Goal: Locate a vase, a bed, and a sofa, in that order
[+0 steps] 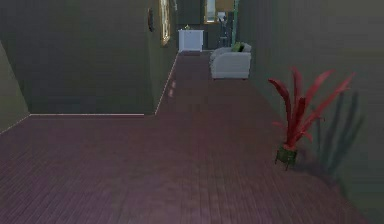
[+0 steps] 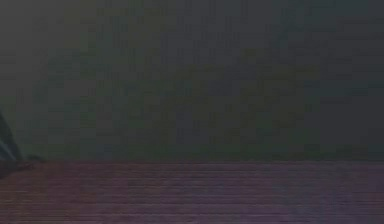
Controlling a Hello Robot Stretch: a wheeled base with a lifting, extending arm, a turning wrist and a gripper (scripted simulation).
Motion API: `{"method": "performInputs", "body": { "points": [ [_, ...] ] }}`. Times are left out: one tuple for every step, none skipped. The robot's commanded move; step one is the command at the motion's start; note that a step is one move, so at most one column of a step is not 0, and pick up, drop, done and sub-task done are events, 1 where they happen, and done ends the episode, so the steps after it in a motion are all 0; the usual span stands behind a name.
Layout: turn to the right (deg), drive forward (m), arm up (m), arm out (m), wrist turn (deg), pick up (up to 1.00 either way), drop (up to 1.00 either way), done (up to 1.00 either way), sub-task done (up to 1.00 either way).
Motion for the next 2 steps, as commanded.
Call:
{"method": "performInputs", "body": {
  "points": [
    [0.0, 1.0, 0.0, 0.0, 0.0, 0.0, 0.0, 0.0, 0.0],
    [0.0, 1.0, 0.0, 0.0, 0.0, 0.0, 0.0, 0.0, 0.0]
  ]
}}
